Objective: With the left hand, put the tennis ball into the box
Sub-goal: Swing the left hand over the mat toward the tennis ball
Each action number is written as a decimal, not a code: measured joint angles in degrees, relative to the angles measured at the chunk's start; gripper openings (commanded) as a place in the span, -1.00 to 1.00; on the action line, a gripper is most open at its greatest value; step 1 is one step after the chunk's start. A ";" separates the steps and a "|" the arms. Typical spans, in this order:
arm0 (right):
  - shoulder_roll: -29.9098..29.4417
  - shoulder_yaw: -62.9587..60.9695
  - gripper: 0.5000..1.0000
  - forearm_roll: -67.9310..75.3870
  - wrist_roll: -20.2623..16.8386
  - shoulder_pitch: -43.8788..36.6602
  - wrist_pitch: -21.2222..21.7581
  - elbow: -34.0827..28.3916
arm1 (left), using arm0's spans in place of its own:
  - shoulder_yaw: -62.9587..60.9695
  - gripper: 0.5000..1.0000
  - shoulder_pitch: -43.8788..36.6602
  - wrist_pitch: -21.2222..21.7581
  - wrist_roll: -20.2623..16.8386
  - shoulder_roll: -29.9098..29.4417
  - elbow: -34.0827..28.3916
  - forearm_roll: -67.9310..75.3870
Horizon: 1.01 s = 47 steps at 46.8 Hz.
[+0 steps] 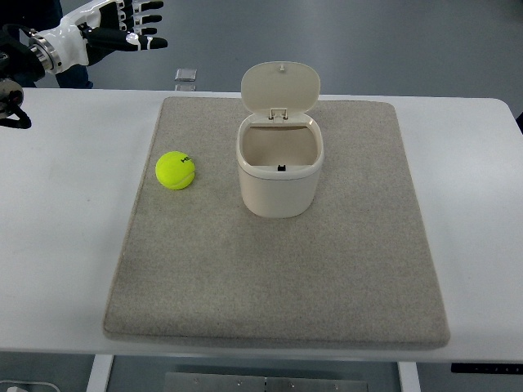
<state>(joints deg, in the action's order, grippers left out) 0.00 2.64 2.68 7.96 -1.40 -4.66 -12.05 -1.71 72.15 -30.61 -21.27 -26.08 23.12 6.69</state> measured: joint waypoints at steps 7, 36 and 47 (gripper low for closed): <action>0.00 0.00 0.75 -0.03 0.00 0.01 0.00 0.01 | -0.91 0.96 0.72 -0.14 -0.06 0.30 0.32 8.20; 0.00 0.00 0.75 -0.02 -0.01 0.02 0.00 -0.01 | -0.99 0.94 1.32 -2.26 -2.65 -0.05 5.29 37.63; 0.00 0.00 0.75 0.00 -0.03 0.00 0.00 0.00 | -0.97 0.93 2.94 -2.27 -4.31 -2.41 10.31 44.27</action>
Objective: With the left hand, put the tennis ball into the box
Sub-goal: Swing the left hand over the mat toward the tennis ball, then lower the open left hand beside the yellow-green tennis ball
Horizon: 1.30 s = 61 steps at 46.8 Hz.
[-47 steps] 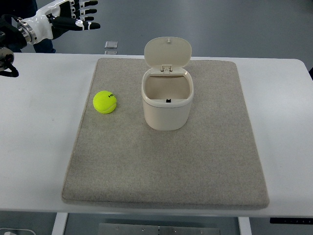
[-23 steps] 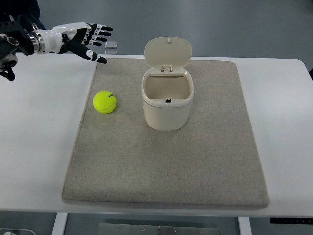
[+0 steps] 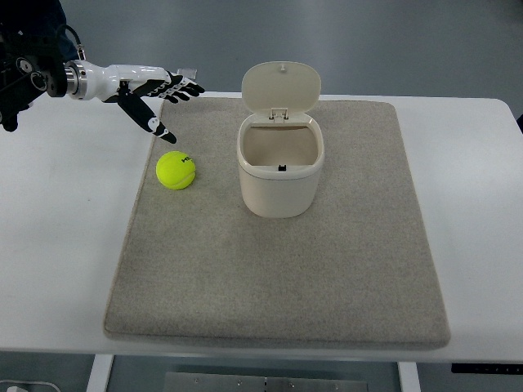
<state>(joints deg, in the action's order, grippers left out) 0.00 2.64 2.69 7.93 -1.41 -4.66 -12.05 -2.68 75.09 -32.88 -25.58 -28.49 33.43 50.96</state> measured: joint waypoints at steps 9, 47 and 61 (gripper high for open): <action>0.00 0.00 0.75 -0.01 0.01 0.02 0.00 -0.02 | 0.05 0.93 0.03 0.04 -0.03 -4.92 7.20 7.79; 0.00 0.00 0.75 -0.03 0.00 0.06 0.00 0.01 | 0.68 0.93 -6.13 4.58 -1.24 -6.90 7.51 9.50; 0.00 0.00 0.75 0.02 0.00 0.00 0.00 0.00 | 0.84 0.93 -6.62 7.23 -1.24 -6.14 7.25 8.62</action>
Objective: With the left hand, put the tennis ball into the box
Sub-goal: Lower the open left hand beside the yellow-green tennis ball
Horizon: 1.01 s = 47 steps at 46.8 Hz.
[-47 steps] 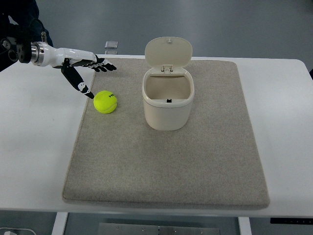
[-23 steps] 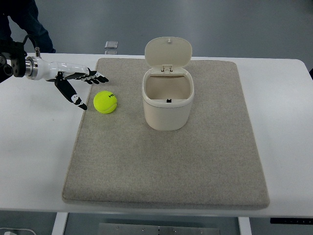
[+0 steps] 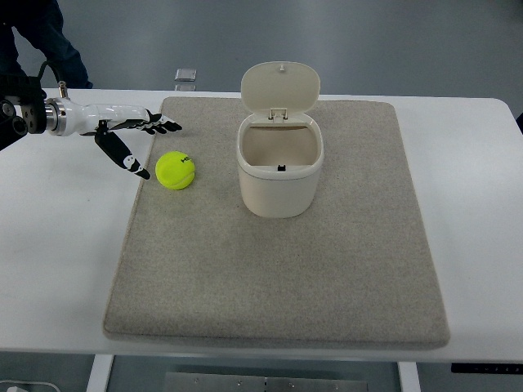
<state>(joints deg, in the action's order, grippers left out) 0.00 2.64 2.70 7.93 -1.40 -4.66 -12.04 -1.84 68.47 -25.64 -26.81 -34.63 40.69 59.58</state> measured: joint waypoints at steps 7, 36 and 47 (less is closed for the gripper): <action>0.00 0.00 0.75 0.00 0.00 0.03 0.00 -0.02 | 0.00 0.93 -0.09 0.15 0.00 0.42 0.00 -0.24; 0.00 0.00 0.75 -0.07 -0.01 0.04 0.00 -0.02 | -0.37 0.93 -1.59 0.42 0.08 2.91 -0.15 -0.04; 0.00 0.00 0.75 -0.07 0.02 0.03 0.00 -0.01 | -0.70 0.92 -1.66 1.97 0.08 2.91 -0.09 -0.03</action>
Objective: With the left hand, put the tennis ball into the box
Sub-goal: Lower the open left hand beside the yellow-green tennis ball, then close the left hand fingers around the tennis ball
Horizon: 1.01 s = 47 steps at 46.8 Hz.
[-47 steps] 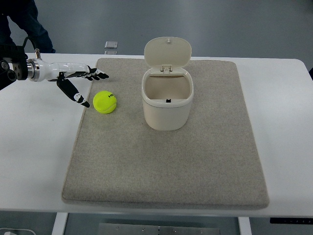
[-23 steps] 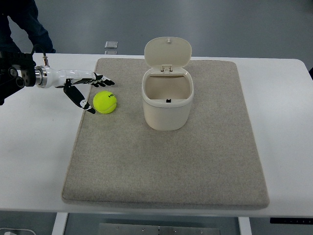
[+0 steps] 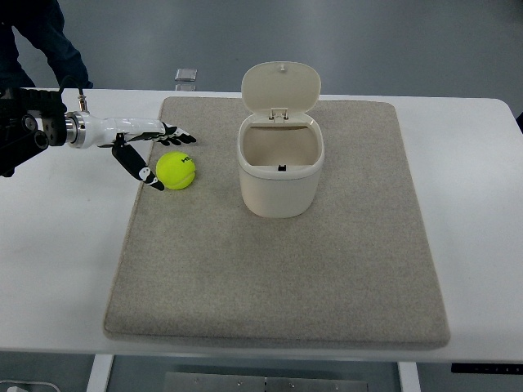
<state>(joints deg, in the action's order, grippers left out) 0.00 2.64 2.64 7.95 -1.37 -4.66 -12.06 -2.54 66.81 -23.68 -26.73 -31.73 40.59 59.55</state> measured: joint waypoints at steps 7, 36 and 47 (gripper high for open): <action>0.00 0.00 0.75 0.01 -0.02 -0.03 0.00 -0.05 | 0.05 0.92 0.06 0.19 -0.01 0.00 0.01 -0.04; 0.00 0.00 0.75 0.04 -0.02 -0.03 0.00 -0.05 | 0.38 0.88 -1.15 0.81 0.00 0.08 0.07 -0.04; 0.00 0.00 0.75 0.04 0.00 0.02 0.00 0.00 | 0.60 0.83 -1.08 0.89 0.02 0.09 0.09 -0.12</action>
<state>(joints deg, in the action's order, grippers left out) 0.00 2.64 2.67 7.95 -1.35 -4.66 -12.06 -1.94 65.74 -22.79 -26.71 -31.64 40.68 59.42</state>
